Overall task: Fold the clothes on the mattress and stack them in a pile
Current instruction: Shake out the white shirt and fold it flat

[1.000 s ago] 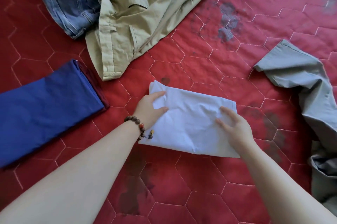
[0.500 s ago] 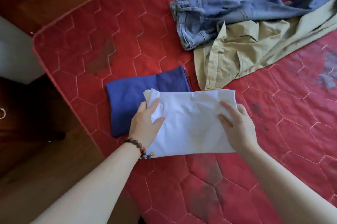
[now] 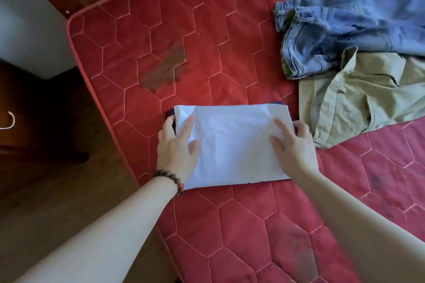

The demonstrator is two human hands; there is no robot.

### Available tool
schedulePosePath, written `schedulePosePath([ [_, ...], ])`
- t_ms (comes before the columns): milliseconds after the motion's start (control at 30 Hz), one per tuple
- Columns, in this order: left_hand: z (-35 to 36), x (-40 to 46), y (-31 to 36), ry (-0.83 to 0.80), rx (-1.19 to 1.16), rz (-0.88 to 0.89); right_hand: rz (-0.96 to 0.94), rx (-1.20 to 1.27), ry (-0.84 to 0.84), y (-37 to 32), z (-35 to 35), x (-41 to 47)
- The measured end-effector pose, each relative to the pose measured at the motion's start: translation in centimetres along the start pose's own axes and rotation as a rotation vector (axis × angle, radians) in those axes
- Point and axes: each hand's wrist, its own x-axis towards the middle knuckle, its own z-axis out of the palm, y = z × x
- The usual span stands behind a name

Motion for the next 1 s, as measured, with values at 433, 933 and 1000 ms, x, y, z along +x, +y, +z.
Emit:
schedulePosePath([
  [433,4.5,1.4,0.1,-0.015,0.496,0.378,-0.53,-0.306,-0.036,-7.3,8.5,-0.4],
  [933,5.1,2.1,-0.3,-0.071,0.31,0.313,-0.374,-0.141,0.031,1.2,5.0,3.0],
  [1000,4.8,2.0,-0.5,-0.056,0.26,0.3,-0.367,-0.143,0.052,1.1,5.0,2.8],
])
